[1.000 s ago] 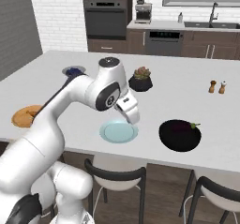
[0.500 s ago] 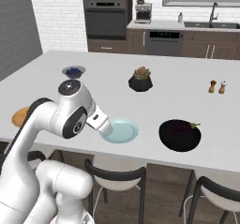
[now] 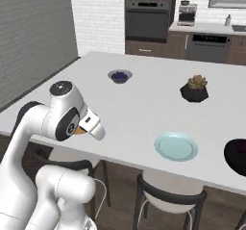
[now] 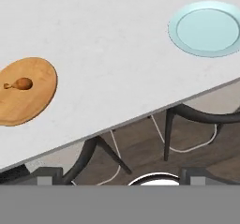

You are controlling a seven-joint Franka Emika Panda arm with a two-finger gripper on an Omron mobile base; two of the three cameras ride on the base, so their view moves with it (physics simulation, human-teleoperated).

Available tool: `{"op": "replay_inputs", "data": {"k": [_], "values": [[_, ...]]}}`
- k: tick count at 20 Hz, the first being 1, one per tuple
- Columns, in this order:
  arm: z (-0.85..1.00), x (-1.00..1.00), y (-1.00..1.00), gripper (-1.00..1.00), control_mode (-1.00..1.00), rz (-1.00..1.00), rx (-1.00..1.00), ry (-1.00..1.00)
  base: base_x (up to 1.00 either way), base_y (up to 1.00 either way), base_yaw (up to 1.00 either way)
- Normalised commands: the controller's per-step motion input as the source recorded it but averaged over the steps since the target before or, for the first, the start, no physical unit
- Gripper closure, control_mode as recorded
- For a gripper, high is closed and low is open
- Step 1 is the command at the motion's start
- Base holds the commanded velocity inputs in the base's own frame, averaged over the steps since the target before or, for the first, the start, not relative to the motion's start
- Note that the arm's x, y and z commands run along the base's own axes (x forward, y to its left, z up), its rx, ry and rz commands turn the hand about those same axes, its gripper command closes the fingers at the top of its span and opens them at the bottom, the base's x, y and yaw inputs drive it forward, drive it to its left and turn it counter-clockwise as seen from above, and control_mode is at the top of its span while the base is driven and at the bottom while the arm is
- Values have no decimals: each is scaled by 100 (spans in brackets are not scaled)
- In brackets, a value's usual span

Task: Pick the chicken drumstick and eggplant from their plates and place them in the bowl. Then put the bowl in the fridge.

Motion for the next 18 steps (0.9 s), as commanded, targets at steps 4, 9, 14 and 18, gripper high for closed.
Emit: {"op": "replay_inputs", "data": {"k": [4, 9, 14, 18], "values": [[0, 0, 0, -100, 100, 0, 0, 0, 21, 100, 11], [0, 0, 0, -100, 100, 0, 0, 0, 4, 82, -18], [0, 0, 0, -100, 100, 0, 0, 0, 24, 56, -34], [0, 0, 0, -100, 100, 0, 0, 0, 55, 18, -35]]}}
